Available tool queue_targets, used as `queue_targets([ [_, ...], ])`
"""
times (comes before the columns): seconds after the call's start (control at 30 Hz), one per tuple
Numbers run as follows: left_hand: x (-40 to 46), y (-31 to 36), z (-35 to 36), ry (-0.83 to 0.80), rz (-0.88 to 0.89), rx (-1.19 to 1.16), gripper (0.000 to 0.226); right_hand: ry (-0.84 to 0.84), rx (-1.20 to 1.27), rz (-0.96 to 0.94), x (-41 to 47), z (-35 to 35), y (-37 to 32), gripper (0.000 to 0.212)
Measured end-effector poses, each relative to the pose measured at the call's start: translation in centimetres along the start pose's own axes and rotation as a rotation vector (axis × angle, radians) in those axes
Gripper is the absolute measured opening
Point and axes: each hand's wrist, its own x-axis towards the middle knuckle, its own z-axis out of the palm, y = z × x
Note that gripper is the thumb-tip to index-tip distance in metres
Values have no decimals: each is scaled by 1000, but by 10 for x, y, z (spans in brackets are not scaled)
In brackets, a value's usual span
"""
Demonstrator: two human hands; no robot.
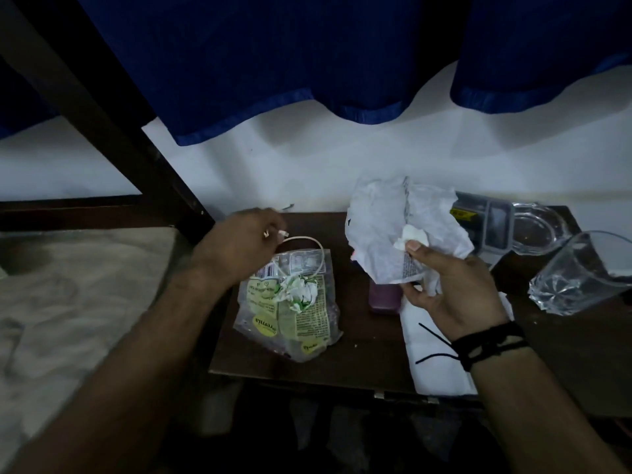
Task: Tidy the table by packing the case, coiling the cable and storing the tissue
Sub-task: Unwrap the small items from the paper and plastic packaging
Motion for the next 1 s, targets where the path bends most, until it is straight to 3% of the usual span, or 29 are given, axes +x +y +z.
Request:
queue_targets([
  [0.1, -1, -13, 7, -294, -80, 122, 36, -7, 12, 12, 1, 3, 3, 43],
  [0.17, -5, -13, 25, -403, -77, 85, 57, 0, 6, 17, 2, 6, 5, 43],
  [0.27, -8, -18, 52, -414, -47, 57, 74, 11, -9, 16, 3, 6, 6, 42],
  [0.6, -13, -17, 62, -419, -24, 44, 54, 30, -40, 19, 7, 4, 11, 38],
  [0.77, -23, -14, 48, -303, 0, -52, 34, 39, -48, 12, 6, 3, 10, 37],
  [1.0, -33, 0, 22, 137, -18, -287, 20, 75, -79, -6, 4, 4, 11, 29],
])
